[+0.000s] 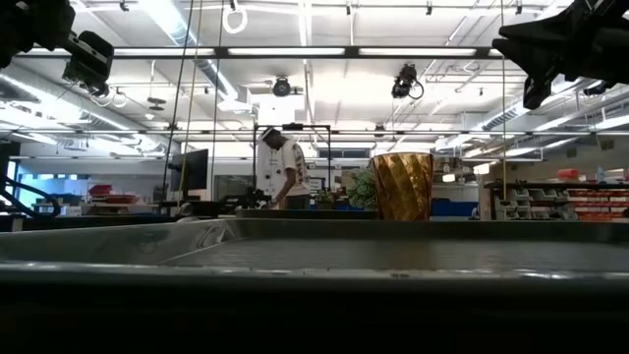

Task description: Pick and place plate/cup/fork/spoon on tray

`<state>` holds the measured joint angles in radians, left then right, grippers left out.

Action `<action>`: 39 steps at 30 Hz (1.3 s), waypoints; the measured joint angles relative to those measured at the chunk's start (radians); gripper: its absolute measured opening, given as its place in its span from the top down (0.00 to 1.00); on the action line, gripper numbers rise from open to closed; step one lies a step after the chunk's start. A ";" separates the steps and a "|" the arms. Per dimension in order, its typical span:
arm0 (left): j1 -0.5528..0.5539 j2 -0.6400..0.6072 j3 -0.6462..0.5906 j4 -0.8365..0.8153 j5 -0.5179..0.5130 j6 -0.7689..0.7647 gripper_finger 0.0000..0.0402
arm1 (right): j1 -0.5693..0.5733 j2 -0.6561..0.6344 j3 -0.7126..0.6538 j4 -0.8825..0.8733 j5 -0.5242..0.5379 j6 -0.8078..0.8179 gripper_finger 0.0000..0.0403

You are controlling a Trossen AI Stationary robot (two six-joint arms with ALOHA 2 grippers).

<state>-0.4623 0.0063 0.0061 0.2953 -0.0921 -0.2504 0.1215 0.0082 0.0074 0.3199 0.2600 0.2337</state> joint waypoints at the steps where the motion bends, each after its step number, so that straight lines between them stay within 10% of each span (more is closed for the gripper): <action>1: 0.000 0.000 0.000 0.000 0.000 0.000 0.91 | 0.000 0.000 0.000 0.000 0.000 0.000 0.79; 28: 0.000 0.000 0.000 0.139 -0.012 0.198 0.91 | 0.000 0.000 0.000 0.000 0.000 0.000 0.79; 39: 0.001 0.000 0.000 0.046 -0.425 0.648 0.91 | 0.000 0.000 0.000 0.000 0.000 0.000 0.79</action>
<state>-0.4613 0.0063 0.0059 0.3413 -0.5172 0.3980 0.1214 0.0082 0.0074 0.3195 0.2603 0.2337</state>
